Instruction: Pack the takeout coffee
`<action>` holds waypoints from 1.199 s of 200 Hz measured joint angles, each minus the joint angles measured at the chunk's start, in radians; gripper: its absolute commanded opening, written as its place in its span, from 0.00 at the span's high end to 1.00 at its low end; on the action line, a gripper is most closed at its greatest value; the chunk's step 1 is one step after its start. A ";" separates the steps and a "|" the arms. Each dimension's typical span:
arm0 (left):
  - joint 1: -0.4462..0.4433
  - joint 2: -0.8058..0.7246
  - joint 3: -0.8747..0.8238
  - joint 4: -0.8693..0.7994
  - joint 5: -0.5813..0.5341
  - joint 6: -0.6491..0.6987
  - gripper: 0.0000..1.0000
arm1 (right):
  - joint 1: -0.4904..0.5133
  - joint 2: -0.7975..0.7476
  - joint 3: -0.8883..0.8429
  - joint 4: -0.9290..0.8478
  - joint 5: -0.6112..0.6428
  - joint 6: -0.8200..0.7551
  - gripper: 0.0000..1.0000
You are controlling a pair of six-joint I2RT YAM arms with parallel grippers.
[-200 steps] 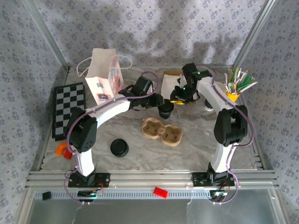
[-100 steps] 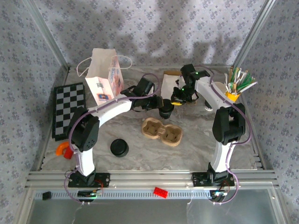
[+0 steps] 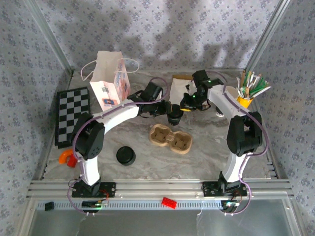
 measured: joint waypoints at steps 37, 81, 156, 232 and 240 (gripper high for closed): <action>0.000 0.006 0.013 -0.009 -0.003 0.012 0.70 | 0.008 -0.021 -0.026 0.032 0.005 0.031 0.86; 0.016 0.049 0.078 -0.024 -0.032 0.053 0.69 | 0.056 -0.071 -0.077 0.046 0.029 0.120 0.80; 0.016 0.113 0.179 -0.023 -0.029 0.136 0.57 | 0.127 -0.113 -0.132 0.084 -0.033 0.226 0.70; 0.021 0.055 0.168 -0.046 -0.045 0.158 0.50 | 0.063 -0.138 -0.066 -0.008 -0.007 0.129 0.61; 0.023 0.029 0.151 -0.054 -0.051 0.153 0.52 | 0.067 -0.123 -0.042 -0.027 -0.007 0.105 0.61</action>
